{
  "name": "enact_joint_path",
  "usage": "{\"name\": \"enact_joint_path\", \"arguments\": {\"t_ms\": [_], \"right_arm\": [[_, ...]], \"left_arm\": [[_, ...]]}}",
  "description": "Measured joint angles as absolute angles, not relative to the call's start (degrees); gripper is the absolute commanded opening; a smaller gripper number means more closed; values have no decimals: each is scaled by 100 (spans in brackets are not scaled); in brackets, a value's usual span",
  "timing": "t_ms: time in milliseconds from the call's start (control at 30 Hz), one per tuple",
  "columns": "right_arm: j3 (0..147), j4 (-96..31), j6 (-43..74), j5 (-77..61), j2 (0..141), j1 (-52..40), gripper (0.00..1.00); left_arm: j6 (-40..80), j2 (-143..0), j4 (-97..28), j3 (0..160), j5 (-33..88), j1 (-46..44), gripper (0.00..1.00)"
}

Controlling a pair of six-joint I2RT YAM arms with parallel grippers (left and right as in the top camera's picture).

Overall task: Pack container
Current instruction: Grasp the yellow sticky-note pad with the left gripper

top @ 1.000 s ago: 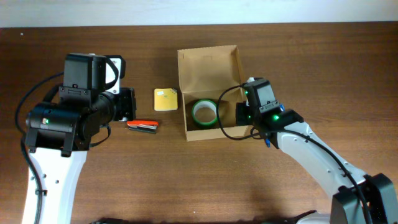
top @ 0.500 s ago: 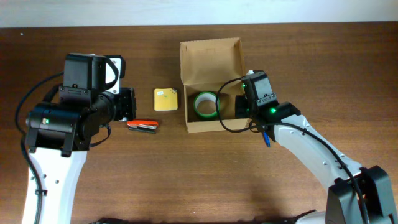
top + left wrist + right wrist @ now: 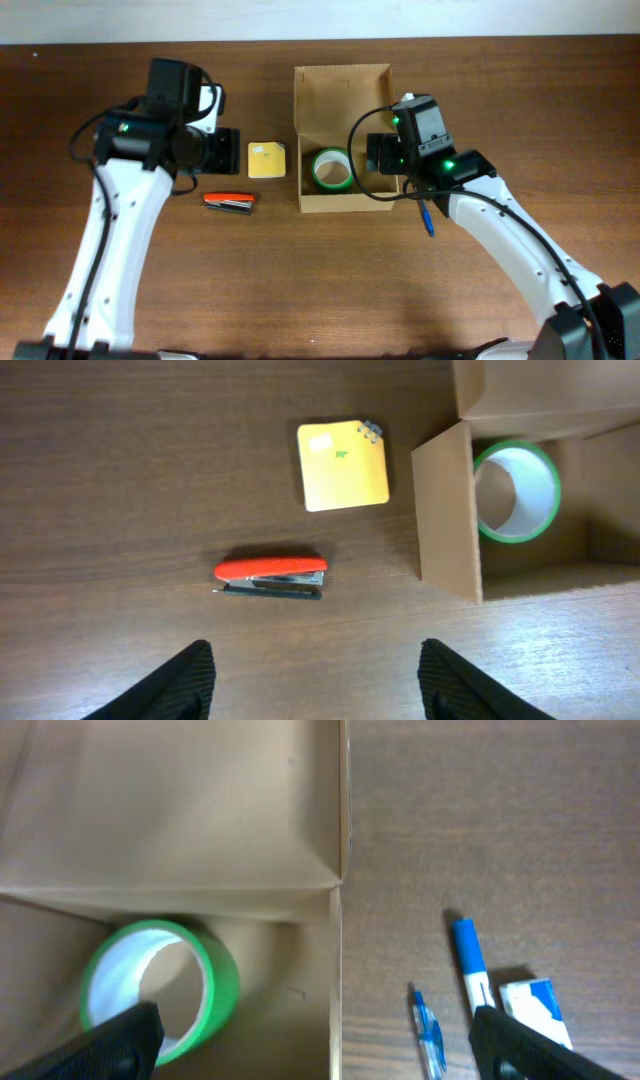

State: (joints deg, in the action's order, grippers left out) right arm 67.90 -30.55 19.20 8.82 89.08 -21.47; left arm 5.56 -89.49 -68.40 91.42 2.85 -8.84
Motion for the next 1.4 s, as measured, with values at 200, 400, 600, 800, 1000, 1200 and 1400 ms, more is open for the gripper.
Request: {"name": "enact_joint_path", "arguments": {"t_ms": [200, 400, 600, 800, 1000, 1200, 1400], "right_arm": [[7008, -3365, 1879, 882, 8827, -2147, 99], [7008, -3367, 1835, 882, 8298, -2147, 99], [7019, -3369, 1765, 899, 8143, -2147, 99], [7019, -3371, 1730, 899, 8055, -2147, 99], [7019, -3371, 1730, 899, 8055, -2147, 99], [7019, -3371, 1730, 899, 8055, -2147, 99], [7019, -3371, 1728, 899, 8055, -2147, 99]], "left_arm": [[521, -10079, -6152, 9142, 486, -886, 85], [517, -10844, -5301, 9142, 670, -910, 86], [517, -11688, -4700, 9142, 672, -1321, 86], [517, -12095, -4598, 9142, 534, -1347, 86], [517, -12206, -4517, 9142, 296, -1391, 86], [624, -12206, -4386, 9142, 165, -1409, 87], [755, -12206, -4342, 9139, 95, -1542, 87]]}}
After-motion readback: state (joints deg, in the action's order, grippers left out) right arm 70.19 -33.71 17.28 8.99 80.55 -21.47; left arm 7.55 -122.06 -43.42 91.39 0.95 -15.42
